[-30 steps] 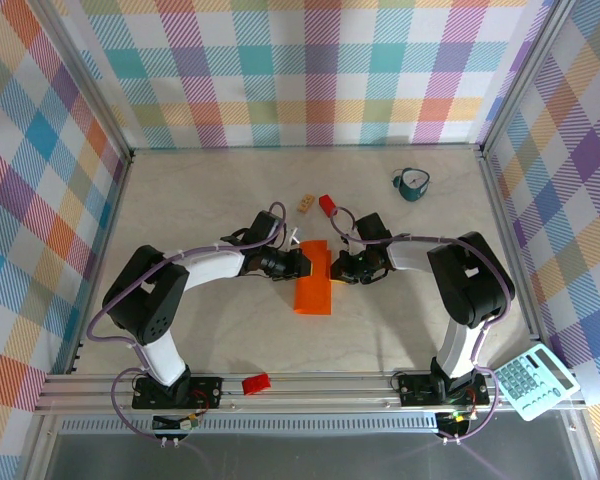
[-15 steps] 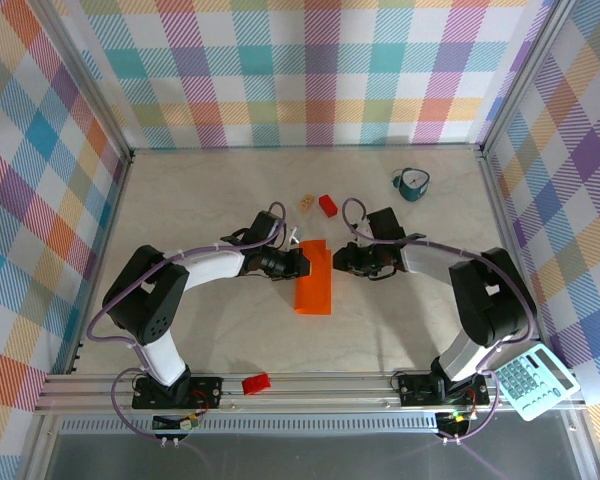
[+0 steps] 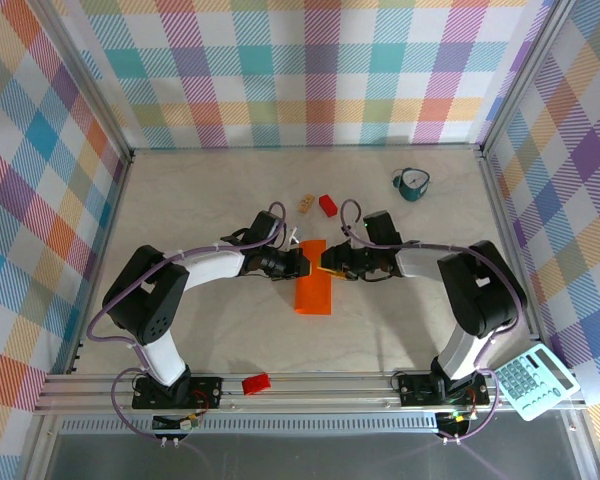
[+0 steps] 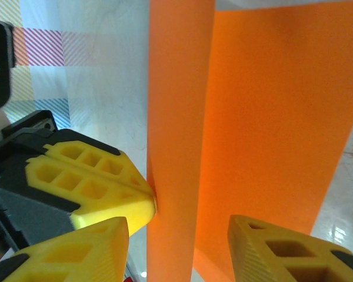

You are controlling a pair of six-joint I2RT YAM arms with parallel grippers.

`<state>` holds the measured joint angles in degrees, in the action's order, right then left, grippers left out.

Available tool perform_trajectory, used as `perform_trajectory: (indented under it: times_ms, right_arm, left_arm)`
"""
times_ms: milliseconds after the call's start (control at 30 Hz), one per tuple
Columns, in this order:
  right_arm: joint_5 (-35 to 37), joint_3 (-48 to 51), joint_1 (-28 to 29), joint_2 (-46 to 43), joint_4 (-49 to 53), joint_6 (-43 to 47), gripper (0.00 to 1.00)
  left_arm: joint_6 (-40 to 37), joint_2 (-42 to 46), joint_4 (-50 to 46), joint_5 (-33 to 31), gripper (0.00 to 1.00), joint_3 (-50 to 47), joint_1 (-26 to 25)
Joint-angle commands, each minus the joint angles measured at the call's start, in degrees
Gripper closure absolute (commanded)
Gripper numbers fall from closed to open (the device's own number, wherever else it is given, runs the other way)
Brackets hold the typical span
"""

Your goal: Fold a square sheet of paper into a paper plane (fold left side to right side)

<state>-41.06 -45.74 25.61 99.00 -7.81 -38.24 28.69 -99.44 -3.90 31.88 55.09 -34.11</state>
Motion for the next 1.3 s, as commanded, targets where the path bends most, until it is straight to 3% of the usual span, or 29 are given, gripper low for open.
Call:
perform_trajectory:
  times_ms: [0, 300, 400, 533, 633, 800, 1267]
  right_arm:
    - [-2.26, -1.23, 0.85, 1.20, -3.26, -1.22, 0.57]
    - [-0.07, -1.30, 1.24, 2.85, -0.84, -0.96, 0.87]
    - [1.88, -1.54, 1.20, 3.08, 1.04, -0.57, 0.93]
    - [3.73, -2.55, 1.29, 3.73, 4.00, 0.62, 0.94]
    - [4.60, -2.91, 1.38, 4.00, 4.96, 1.10, 0.94]
    - [5.29, -3.59, 1.46, 4.44, 5.84, 1.75, 0.93]
    - [5.37, -4.14, 1.73, 5.50, 6.76, 2.08, 0.91]
  left_arm:
    - [-0.88, -0.19, -0.04, 0.41, 0.93, 0.69, -0.52]
    - [-0.72, 1.02, -0.66, -0.74, 0.89, 0.54, -0.58]
    - [-1.03, 2.53, -1.57, -2.08, 0.81, 0.65, -0.57]
    - [-2.59, 5.62, -4.13, -6.62, 0.69, 0.37, -0.52]
    - [-3.88, 6.88, -7.09, -10.75, 0.54, 0.45, -0.52]
    - [-5.74, 5.32, -10.36, -12.10, 0.42, 1.46, -0.59]
    - [-5.59, -1.54, -9.79, -11.47, 0.34, 4.98, -2.10]
